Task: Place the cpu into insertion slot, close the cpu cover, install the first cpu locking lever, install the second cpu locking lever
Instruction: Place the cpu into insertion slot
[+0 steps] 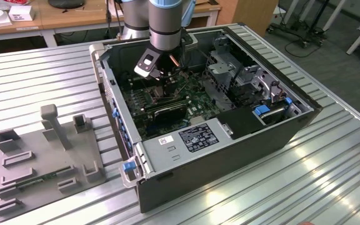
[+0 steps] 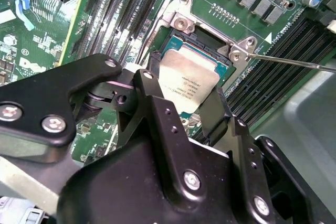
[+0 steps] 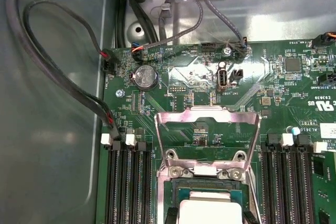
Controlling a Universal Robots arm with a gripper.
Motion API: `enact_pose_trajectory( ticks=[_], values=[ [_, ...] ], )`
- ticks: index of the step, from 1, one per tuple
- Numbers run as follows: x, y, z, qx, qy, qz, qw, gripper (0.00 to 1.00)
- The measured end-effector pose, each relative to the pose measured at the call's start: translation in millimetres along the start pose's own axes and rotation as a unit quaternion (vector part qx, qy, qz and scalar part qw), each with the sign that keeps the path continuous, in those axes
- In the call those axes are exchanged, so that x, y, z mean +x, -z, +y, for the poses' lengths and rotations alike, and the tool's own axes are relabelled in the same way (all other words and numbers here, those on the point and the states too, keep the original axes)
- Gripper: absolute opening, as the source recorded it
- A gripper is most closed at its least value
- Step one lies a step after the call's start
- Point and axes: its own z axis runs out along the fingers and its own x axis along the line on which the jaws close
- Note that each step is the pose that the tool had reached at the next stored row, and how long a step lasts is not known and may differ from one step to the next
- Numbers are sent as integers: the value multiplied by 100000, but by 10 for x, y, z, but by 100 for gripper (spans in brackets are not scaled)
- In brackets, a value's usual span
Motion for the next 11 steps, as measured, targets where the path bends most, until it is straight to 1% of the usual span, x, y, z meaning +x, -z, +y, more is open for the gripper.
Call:
enact_pose_trajectory(
  ticks=[6,11],
  values=[
    [2,-12,8,-5,-2,7,100000,54],
    [31,-25,7,-10,2,24,100000,54]
  ],
)
